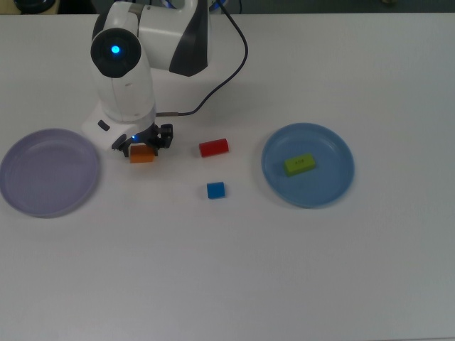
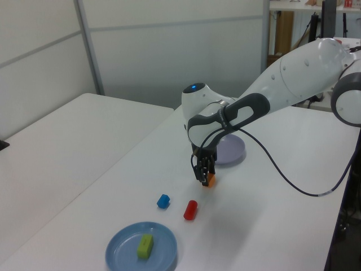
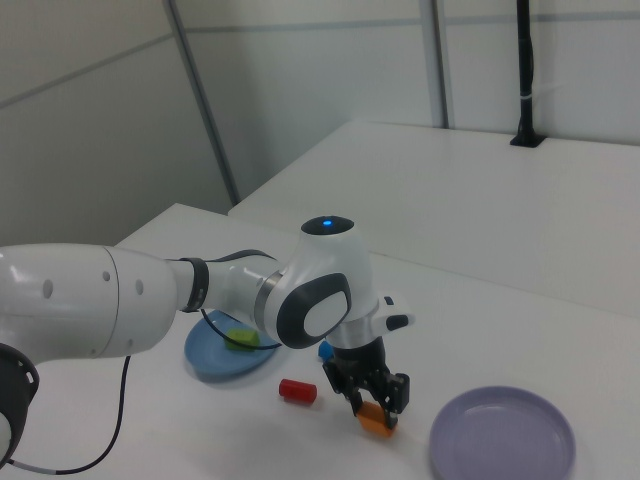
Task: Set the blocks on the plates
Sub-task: 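Grasp the orange block and lift it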
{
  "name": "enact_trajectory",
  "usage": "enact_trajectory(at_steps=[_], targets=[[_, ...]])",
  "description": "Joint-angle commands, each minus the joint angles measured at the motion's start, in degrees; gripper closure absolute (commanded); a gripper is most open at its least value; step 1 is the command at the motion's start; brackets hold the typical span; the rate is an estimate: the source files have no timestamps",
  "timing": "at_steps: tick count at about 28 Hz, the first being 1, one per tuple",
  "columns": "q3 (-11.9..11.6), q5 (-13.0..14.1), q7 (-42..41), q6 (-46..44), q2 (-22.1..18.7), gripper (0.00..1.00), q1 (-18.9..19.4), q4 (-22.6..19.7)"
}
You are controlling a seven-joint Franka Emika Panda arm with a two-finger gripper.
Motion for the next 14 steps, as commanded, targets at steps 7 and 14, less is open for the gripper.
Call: enact_trajectory(at_steps=[7, 14], targets=[[-0.56, -0.08, -1.84, -0.35, -2.05, 0.89, 0.99, -1.07], [0.05, 1.94, 2.1, -5.35, -6.18, 0.89, 8.79, 1.29]])
